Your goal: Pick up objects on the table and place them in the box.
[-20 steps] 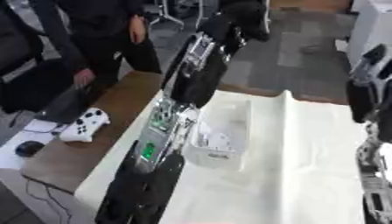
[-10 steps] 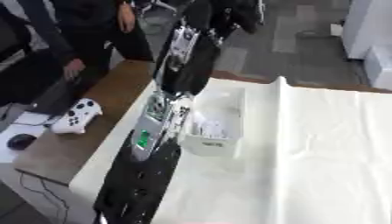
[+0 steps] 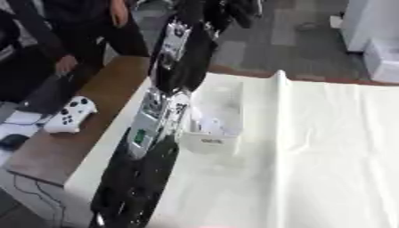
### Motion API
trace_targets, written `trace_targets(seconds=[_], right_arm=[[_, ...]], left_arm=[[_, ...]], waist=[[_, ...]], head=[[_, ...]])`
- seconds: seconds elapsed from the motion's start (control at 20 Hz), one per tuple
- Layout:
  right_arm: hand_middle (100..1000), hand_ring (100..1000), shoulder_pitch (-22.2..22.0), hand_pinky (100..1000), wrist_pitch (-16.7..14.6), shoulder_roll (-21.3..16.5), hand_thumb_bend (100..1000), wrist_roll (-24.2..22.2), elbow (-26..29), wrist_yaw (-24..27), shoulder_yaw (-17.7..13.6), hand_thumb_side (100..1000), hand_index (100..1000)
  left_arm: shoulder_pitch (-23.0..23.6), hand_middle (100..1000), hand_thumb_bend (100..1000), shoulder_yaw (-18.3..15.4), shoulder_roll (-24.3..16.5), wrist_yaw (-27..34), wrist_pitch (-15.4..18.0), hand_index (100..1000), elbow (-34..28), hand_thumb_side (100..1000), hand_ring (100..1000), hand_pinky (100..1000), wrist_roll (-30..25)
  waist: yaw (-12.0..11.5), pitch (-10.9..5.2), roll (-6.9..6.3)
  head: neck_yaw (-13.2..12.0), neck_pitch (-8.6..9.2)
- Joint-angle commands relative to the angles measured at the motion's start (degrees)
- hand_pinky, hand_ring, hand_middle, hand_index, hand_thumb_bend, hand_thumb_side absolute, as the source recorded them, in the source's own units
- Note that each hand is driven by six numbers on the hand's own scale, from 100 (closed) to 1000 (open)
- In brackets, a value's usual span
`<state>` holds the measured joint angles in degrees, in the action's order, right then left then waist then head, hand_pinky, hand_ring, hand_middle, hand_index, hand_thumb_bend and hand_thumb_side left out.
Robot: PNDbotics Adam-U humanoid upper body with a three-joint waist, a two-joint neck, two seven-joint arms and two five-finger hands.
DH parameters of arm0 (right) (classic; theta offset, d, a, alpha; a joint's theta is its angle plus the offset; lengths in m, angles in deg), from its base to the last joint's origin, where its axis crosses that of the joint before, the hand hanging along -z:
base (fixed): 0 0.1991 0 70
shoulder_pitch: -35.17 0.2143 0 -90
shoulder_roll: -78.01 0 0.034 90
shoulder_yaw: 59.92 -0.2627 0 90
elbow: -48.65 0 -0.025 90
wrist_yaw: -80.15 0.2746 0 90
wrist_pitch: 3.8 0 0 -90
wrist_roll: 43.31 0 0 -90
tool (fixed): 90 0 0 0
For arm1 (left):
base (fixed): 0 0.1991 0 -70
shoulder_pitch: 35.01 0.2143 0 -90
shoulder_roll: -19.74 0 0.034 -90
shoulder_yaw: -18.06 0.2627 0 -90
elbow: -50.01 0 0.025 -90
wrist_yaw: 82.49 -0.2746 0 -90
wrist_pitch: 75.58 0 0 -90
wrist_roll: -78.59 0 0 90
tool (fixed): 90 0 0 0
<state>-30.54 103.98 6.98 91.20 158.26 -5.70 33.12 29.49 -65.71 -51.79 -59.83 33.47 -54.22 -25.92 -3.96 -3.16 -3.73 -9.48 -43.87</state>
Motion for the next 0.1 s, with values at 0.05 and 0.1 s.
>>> trace_targets(seconds=[0.05, 0.1], right_arm=[[114, 102, 0.5, 100, 1.7, -0.5, 100, 1.8, 0.7, -0.4, -0.3, 642, 361], [115, 103, 0.5, 100, 1.7, -0.6, 100, 1.7, 0.7, -0.4, -0.3, 642, 361]], left_arm=[[-1.2, 584, 100, -0.1, -0.7, 0.4, 0.2, 681, -0.7, 680, 555, 750, -0.1], [-1.3, 584, 100, -0.1, -0.7, 0.4, 0.2, 681, -0.7, 679, 555, 750, -0.1]], waist=[[0.0, -0.30, 0.10], [0.0, -0.27, 0.08]], head=[[2.4, -0.24], [2.9, -0.24]])
